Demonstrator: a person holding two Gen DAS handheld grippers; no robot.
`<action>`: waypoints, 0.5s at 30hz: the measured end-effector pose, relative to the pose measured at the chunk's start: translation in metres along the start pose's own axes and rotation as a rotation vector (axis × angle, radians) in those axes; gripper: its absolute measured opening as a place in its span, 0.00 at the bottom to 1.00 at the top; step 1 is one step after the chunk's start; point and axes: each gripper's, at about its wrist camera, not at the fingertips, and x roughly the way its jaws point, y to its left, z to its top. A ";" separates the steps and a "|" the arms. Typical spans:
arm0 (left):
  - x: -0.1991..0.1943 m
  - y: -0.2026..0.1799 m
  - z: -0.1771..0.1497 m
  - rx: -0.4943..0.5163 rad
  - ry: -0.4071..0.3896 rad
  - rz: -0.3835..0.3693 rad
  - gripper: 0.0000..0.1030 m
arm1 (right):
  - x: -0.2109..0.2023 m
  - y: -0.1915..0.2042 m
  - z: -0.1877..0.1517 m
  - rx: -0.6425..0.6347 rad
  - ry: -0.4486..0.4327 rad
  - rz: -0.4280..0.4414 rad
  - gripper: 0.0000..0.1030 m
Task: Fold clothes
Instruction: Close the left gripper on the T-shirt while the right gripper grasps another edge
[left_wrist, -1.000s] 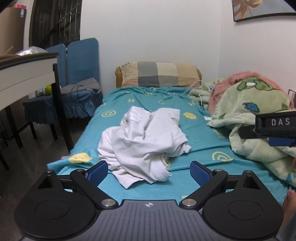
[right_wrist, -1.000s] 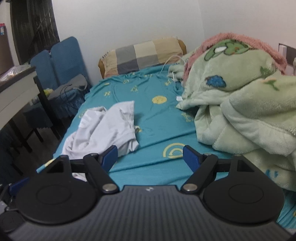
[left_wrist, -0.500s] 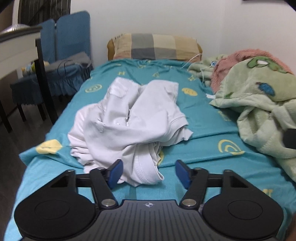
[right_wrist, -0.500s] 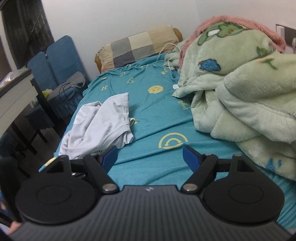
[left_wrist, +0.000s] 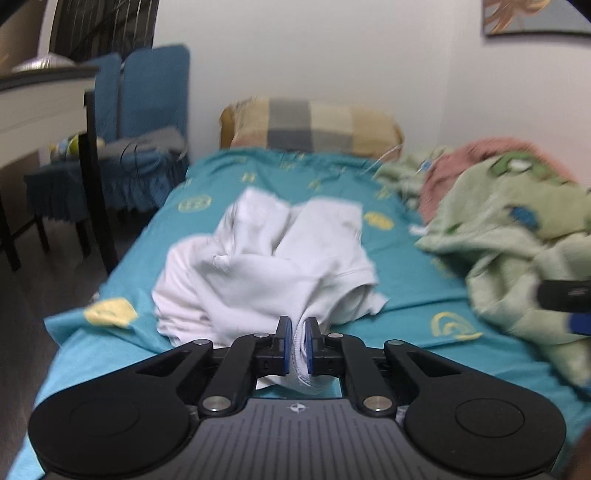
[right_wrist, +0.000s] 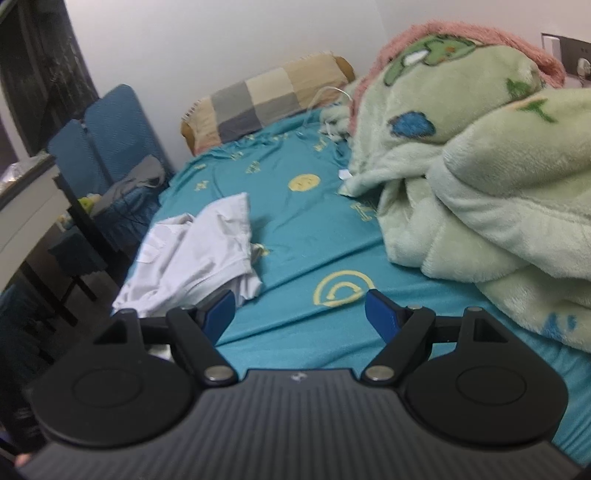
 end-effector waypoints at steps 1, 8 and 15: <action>-0.015 0.001 0.004 -0.005 -0.022 -0.011 0.07 | -0.002 0.001 0.000 -0.002 -0.007 0.021 0.77; -0.105 0.038 0.036 -0.035 -0.195 -0.087 0.07 | -0.007 0.025 -0.003 -0.093 -0.006 0.166 0.77; -0.112 0.089 0.036 -0.173 -0.272 -0.152 0.07 | 0.006 0.087 0.001 -0.295 0.040 0.300 0.72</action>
